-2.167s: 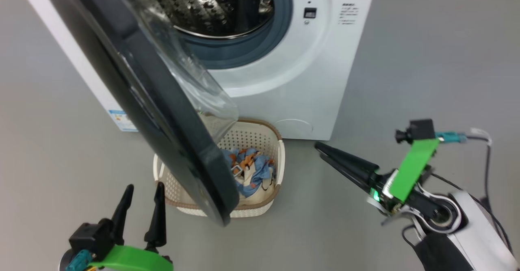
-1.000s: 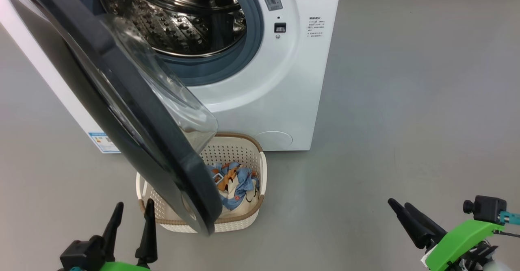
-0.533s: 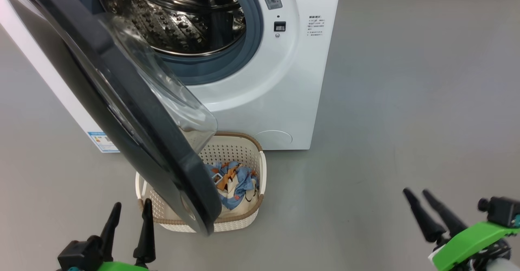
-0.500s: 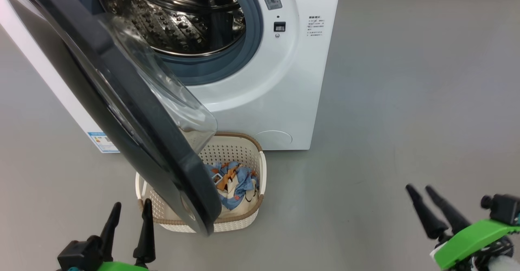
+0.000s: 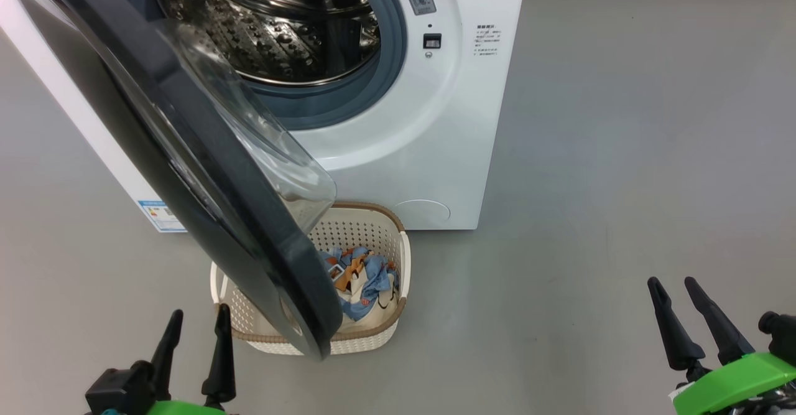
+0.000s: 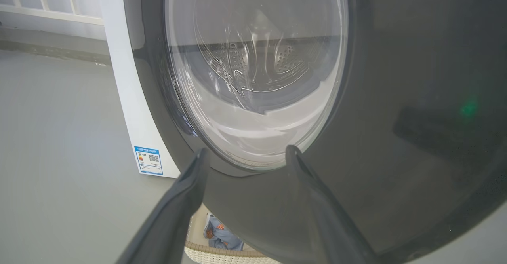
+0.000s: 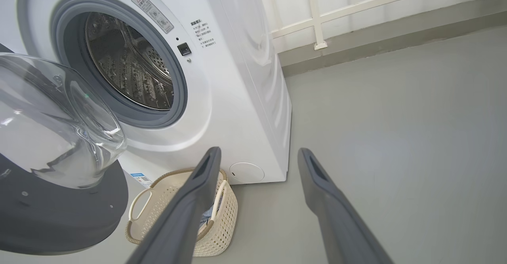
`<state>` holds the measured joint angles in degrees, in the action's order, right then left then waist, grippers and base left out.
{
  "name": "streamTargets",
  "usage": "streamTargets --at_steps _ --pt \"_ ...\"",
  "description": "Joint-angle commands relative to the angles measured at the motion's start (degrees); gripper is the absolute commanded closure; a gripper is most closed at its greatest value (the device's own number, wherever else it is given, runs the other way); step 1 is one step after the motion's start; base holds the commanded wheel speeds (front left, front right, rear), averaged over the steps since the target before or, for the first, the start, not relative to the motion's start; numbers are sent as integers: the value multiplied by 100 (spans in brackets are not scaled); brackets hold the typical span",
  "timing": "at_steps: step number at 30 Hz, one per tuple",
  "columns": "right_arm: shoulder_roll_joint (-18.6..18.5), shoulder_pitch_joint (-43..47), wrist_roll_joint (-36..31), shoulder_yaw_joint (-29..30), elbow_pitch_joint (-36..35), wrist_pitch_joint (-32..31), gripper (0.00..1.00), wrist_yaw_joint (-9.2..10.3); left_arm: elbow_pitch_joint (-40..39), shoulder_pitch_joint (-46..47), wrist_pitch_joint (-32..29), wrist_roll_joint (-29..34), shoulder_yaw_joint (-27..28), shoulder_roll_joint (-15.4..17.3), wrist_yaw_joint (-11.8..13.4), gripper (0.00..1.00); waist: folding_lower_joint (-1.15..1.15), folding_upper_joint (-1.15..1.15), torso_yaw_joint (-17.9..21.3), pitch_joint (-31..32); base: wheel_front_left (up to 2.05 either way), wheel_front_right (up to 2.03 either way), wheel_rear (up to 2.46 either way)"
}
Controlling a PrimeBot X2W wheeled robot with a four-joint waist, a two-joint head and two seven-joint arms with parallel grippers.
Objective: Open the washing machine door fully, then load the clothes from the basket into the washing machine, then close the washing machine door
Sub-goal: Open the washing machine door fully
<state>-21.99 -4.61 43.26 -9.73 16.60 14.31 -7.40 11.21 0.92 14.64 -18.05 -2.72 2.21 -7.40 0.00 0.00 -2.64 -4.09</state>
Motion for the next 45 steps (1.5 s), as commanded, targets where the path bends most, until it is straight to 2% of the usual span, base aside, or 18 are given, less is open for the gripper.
streamTargets --at_steps 1,12,31,32,33,38,44,45 --pt "7 142 -341 128 -218 68 0 -9 -126 91 36 -37 210 66 -9 0 0 0 -6 -7 0 0 0" --pt "416 403 -1336 646 -522 68 0 -9 -161 118 36 -47 235 66 -9 0 0 0 -18 -91 0 0 0" --pt "533 520 -1610 672 -384 69 0 -9 -217 191 36 -194 283 66 -9 0 0 0 -88 -87 0 0 0" --pt "536 530 -1613 676 -389 69 0 -9 -249 191 36 -260 301 66 -9 42 0 0 -93 -81 0 0 0" --pt "535 537 -1613 679 -392 69 0 -9 -293 199 36 -312 318 66 -9 100 0 0 -99 -75 0 0 0" --pt "527 571 -1619 687 -413 69 0 -9 -797 278 36 -557 586 66 -9 100 0 0 -123 -51 0 0 0" --pt "508 587 -1630 670 -438 69 0 -9 -2069 357 36 -798 755 66 74 100 0 0 -122 -42 0 0 0" --pt "508 587 -1630 670 -438 69 0 -9 -2069 357 36 -798 755 66 74 100 0 0 -122 -42 0 0 0"
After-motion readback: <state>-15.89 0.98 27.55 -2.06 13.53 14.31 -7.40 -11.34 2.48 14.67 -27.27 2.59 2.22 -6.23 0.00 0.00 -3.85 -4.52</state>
